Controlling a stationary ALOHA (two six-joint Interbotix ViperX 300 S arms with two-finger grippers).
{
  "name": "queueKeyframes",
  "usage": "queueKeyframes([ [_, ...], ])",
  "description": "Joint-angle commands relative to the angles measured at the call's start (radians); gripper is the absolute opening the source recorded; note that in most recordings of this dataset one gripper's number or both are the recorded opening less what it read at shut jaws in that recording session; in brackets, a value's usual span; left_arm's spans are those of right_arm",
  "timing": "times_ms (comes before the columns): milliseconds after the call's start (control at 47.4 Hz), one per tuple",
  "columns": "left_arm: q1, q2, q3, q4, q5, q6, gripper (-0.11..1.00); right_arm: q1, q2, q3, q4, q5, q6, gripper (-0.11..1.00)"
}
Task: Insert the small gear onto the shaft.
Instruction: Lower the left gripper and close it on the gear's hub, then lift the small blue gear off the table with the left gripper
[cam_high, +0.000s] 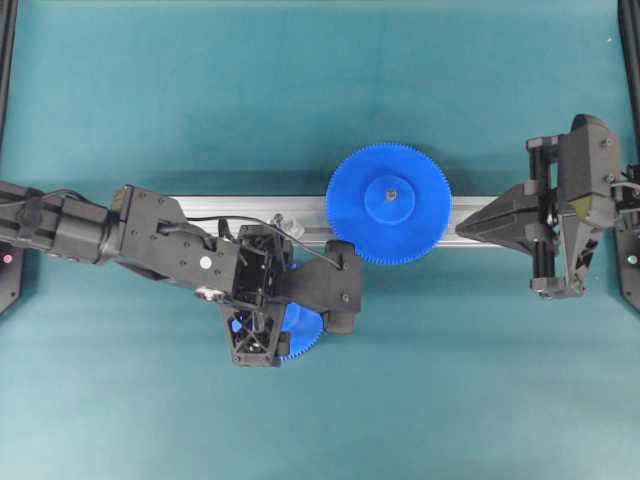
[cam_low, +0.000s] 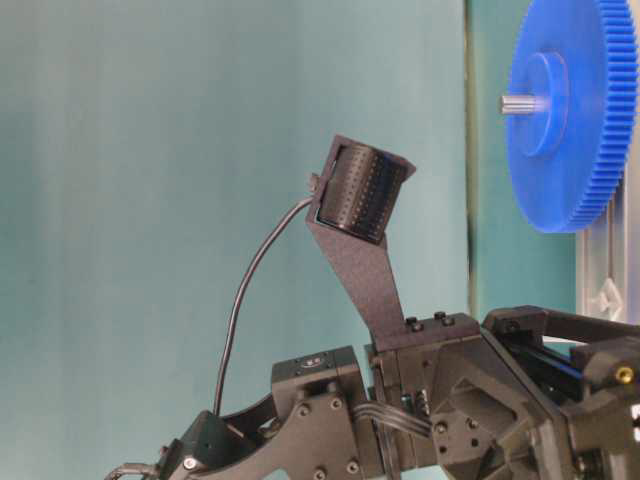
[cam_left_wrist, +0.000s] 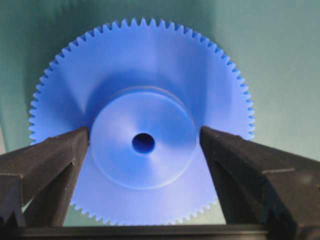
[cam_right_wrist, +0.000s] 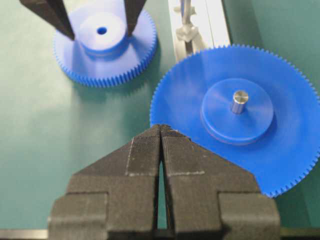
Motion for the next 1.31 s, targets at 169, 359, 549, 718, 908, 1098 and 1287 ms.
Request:
queueKeyframes([
  [169, -0.003, -0.012, -0.012, 0.003, 0.014, 0.003, 0.93, -0.002, -0.003, -0.014, 0.002, -0.009, 0.009, 0.03],
  [359, -0.003, -0.012, -0.014, 0.002, 0.011, 0.003, 0.93, -0.002, -0.003, -0.014, 0.002, -0.009, 0.009, 0.03],
  [549, -0.003, -0.011, -0.018, 0.003, 0.009, 0.003, 0.93, -0.002, -0.002, -0.012, 0.002, -0.009, 0.011, 0.03],
  [718, -0.003, -0.011, -0.026, 0.003, 0.011, 0.002, 0.93, 0.0, -0.002, -0.012, 0.003, -0.009, 0.009, 0.03],
  [908, -0.002, -0.011, -0.029, 0.002, 0.009, 0.002, 0.93, -0.002, -0.003, -0.012, 0.003, -0.009, 0.011, 0.03],
  [1098, -0.002, -0.009, -0.029, 0.002, 0.009, 0.002, 0.93, -0.002, -0.003, -0.011, 0.003, -0.009, 0.011, 0.03],
  [1287, 0.002, -0.003, -0.029, 0.003, -0.011, -0.003, 0.93, -0.002, -0.002, -0.009, 0.003, -0.009, 0.011, 0.03],
])
